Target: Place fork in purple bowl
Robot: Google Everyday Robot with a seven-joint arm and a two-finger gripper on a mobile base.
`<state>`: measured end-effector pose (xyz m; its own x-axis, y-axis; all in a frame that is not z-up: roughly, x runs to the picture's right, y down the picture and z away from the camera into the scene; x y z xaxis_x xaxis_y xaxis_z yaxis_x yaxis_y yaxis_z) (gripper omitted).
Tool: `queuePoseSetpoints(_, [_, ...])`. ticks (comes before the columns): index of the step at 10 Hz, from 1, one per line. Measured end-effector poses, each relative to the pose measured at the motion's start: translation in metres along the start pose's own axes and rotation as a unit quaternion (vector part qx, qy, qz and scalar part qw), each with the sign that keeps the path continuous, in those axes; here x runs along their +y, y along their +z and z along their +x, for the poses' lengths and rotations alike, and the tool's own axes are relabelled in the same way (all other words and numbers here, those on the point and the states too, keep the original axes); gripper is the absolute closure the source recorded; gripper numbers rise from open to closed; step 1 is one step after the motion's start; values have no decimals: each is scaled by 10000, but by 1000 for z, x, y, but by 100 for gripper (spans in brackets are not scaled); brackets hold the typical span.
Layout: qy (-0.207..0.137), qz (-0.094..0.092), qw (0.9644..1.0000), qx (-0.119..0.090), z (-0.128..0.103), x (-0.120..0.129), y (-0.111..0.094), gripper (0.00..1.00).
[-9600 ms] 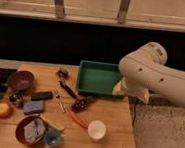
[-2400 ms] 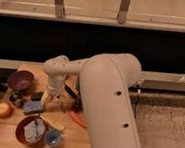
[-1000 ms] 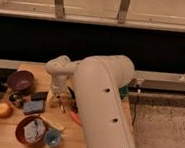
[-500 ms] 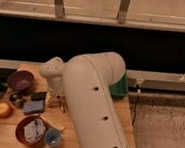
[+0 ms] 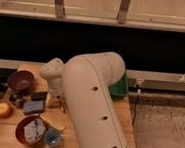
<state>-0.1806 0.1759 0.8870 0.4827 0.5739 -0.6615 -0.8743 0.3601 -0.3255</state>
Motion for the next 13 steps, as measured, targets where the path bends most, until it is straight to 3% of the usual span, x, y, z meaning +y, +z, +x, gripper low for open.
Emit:
queuePoseSetpoints(5, [9,11,10000,23,2,-3,-7,97])
queuePoseSetpoints(13, [-7,-54,10000,9,2,2,-8,100])
